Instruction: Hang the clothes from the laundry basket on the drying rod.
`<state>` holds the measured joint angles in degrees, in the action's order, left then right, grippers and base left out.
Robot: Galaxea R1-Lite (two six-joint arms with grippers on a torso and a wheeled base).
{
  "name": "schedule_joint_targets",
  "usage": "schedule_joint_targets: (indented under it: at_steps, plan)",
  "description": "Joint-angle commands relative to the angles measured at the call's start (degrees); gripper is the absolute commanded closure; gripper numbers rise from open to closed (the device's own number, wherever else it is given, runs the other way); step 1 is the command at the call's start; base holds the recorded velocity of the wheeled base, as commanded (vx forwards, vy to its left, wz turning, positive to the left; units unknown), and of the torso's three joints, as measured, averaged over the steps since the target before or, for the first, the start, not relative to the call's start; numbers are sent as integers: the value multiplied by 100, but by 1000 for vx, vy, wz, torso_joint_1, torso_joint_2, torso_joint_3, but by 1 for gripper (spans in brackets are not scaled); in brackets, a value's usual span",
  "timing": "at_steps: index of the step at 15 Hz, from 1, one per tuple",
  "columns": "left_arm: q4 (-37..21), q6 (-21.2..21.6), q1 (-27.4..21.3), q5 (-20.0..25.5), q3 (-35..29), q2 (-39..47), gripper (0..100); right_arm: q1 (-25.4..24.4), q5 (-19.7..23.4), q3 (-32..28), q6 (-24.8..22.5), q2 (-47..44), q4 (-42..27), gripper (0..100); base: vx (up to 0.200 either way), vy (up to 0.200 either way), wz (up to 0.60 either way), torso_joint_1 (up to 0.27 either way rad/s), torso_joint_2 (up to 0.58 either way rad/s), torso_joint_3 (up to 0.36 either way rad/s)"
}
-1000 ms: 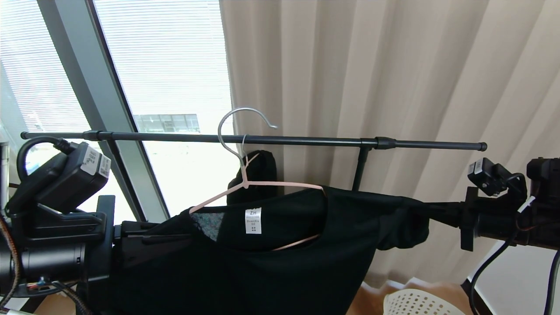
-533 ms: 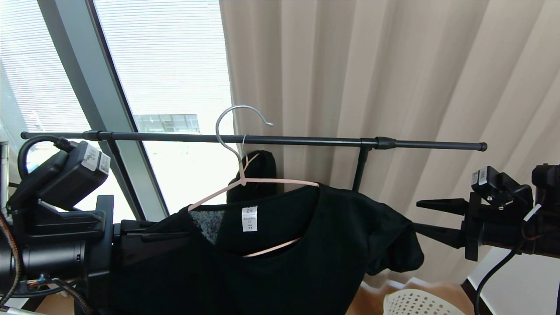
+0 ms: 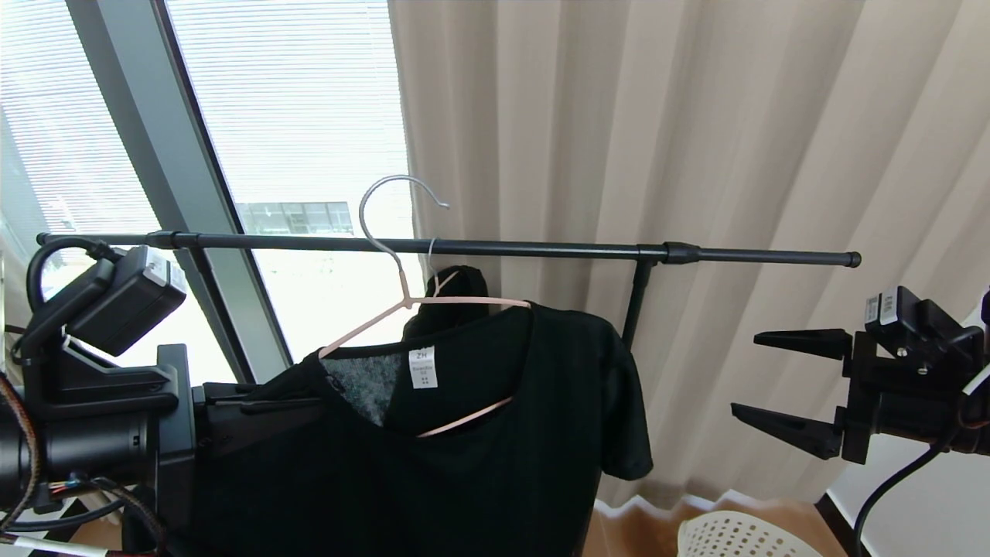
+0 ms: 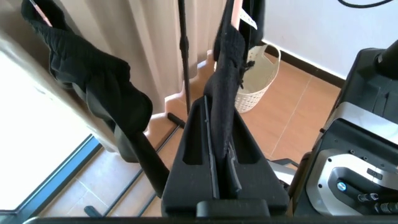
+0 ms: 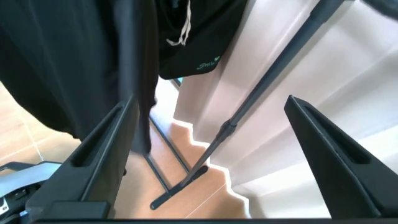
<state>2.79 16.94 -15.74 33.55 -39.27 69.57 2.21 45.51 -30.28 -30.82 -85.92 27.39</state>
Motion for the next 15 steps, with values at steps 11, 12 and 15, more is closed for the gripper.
schedule_joint_targets:
  at_steps: [11, 12, 15]
  plan:
    - [2, -7, 168, -112, 218, 30, 100, -1363, -1861, -241, 1517, 691, 56, 0, 0, 0, 0, 0, 0, 0]
    - [2, -60, 176, -120, 191, 92, 100, -1486, -2055, -294, 1693, 691, 56, 0, 0, 0, 0, 0, 0, 0]
    - [2, -332, 159, -481, -72, 522, 100, -1592, -2362, -408, 1825, 594, 56, 0, 0, 0, 0, 0, 0, 0]
